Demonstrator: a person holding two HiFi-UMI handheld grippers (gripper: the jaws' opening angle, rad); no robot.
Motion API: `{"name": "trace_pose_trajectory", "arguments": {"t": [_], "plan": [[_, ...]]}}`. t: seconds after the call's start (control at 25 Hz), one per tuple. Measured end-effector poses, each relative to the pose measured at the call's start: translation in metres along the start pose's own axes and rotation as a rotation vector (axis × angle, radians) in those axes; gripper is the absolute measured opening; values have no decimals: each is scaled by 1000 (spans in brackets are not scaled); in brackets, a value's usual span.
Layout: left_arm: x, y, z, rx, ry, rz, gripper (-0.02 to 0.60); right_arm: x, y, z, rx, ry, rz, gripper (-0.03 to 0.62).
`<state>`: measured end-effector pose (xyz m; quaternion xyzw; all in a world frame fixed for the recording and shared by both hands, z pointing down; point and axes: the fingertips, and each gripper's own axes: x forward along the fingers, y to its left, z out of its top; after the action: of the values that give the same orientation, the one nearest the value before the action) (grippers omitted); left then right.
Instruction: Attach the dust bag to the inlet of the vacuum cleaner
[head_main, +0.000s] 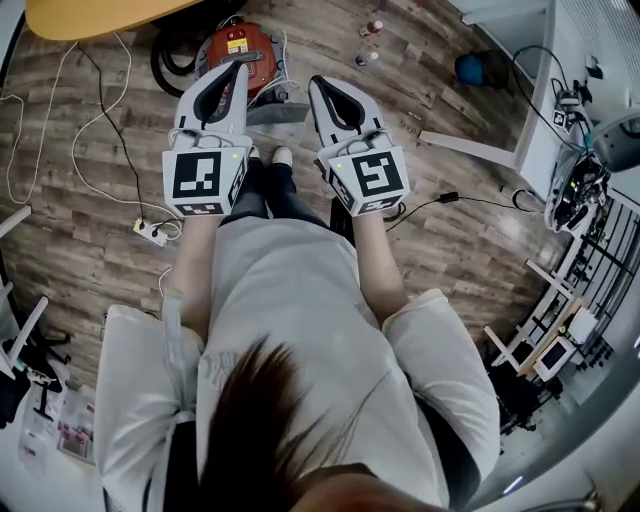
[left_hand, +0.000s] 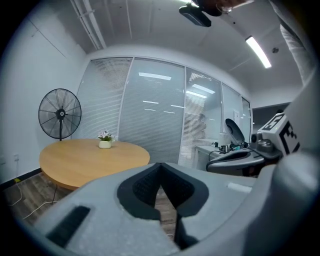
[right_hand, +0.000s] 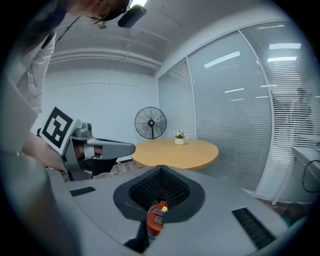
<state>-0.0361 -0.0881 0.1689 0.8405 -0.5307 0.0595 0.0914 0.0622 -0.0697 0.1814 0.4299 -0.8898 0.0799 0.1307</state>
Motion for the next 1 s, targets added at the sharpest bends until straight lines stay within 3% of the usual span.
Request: {"name": "trace_pose_trajectory", "arguments": {"t": [0.52,1.0], "plan": [[-31,-11,45,-8,-77,-39,15,-29,21,47,-31,-71,-14,2],[-53,-35,81,4,-162,-79,15,-64,21,63,-23,-110,-47,2]]}}
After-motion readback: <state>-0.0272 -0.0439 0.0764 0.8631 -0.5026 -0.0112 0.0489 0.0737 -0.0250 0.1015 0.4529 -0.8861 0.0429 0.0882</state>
